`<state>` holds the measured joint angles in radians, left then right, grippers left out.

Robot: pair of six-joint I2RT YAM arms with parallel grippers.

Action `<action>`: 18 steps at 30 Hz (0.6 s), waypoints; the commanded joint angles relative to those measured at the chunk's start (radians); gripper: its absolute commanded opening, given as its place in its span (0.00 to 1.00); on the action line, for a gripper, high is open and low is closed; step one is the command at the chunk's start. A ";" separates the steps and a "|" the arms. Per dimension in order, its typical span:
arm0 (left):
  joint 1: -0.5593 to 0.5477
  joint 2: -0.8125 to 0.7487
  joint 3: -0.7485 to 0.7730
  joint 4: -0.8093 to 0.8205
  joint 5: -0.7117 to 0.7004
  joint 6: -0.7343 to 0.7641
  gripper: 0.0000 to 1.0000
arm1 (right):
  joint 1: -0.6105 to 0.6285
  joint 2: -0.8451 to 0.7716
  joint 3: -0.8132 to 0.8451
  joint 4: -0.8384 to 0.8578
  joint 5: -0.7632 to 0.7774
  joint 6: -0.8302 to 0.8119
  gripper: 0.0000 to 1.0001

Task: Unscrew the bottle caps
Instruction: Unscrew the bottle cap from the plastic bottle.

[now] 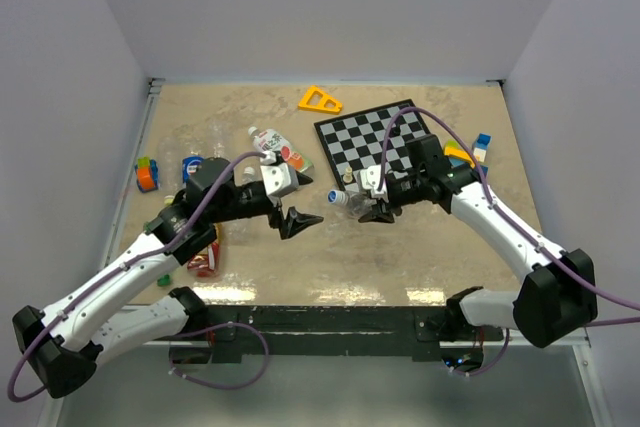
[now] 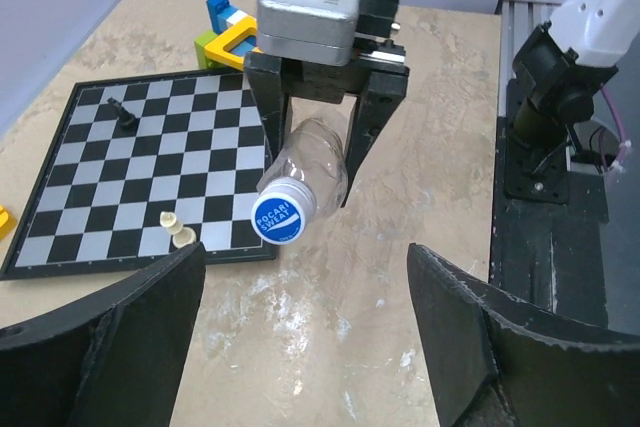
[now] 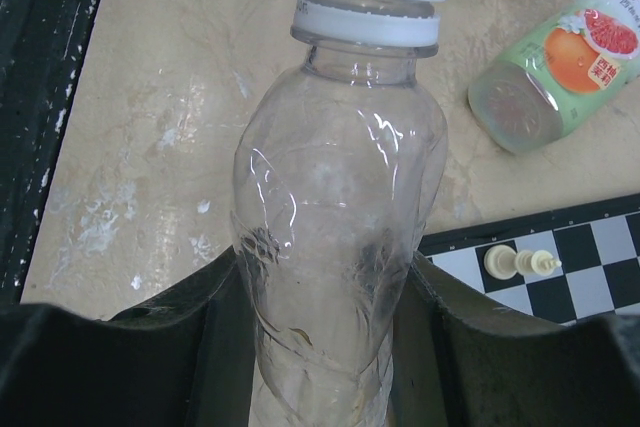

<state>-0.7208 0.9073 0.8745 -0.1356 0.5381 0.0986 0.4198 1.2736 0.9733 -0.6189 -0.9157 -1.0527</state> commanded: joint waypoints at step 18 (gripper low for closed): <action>-0.108 0.173 0.070 0.082 -0.153 0.208 0.69 | 0.004 0.012 0.048 -0.047 -0.043 -0.047 0.00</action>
<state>-0.8215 1.1000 0.9062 -0.1314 0.4286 0.2745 0.4194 1.2869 0.9817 -0.6582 -0.9165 -1.0821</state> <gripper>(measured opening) 0.684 0.485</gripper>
